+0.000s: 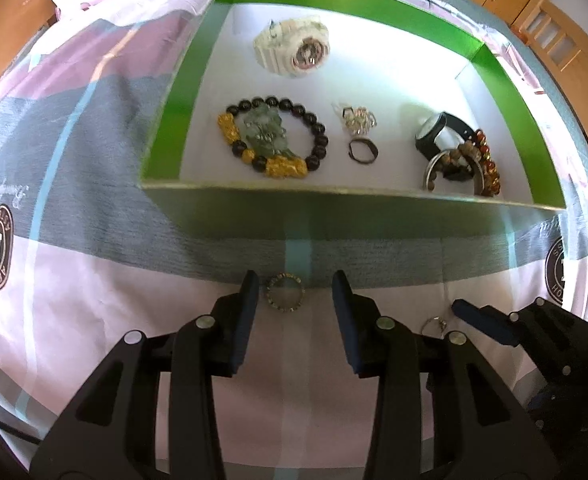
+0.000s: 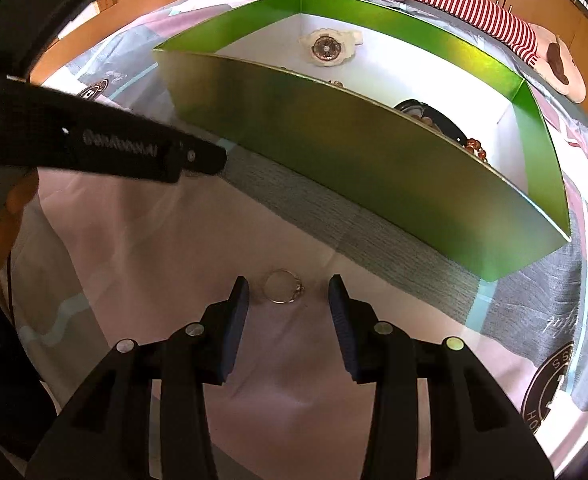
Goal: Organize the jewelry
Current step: 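Grasp the rhinestone ring with the left tool while the right grasps the silver ring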
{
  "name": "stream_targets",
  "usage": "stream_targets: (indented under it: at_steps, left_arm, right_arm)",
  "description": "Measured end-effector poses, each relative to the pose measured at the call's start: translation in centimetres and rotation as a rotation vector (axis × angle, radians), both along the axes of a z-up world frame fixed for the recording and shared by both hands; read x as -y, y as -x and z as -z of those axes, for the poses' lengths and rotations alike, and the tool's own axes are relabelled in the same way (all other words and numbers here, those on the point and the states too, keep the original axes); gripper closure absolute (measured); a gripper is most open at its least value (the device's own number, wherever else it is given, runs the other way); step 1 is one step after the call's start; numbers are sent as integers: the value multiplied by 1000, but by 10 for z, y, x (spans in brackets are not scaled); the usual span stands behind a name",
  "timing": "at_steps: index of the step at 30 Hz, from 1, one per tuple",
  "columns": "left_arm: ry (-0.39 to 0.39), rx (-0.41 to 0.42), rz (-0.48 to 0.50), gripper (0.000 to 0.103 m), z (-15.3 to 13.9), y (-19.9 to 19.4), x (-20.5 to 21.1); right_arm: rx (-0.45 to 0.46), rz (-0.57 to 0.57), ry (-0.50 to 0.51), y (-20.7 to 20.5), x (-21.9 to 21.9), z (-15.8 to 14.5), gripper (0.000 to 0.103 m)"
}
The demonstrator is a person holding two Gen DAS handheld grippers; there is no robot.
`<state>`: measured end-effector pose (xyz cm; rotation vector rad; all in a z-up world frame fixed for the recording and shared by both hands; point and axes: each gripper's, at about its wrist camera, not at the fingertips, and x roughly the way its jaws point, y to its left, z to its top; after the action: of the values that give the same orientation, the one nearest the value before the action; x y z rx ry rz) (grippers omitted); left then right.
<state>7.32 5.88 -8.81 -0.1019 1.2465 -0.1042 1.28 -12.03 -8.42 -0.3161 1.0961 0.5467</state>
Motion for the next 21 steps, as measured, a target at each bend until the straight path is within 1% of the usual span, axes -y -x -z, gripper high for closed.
stream_targets:
  at_steps: [3,7,9,12,13,17,21]
  left_arm:
    - [11,-3,-20,64,-1,-2,-6]
    - [6,-19,-29,63,5,-5,-10]
    - [-6,-17,-22,63,7,-4,-8]
    - [-35,-9,-3,60,9,-3,-1]
    - [-46,-7,1,58,11,-5,8]
    - [-89,4,25,55,12,-3,19]
    - [-106,10,32,55,14,-2,29]
  right_arm:
    - [6,0,9,2,-3,1,62]
    - [3,5,8,2,-3,1,62]
    - [5,5,11,3,-3,1,62]
    - [13,4,17,6,-4,0,62]
    - [15,4,19,5,-5,0,62]
    - [19,7,21,7,-6,1,62]
    - [20,11,21,7,-6,1,62]
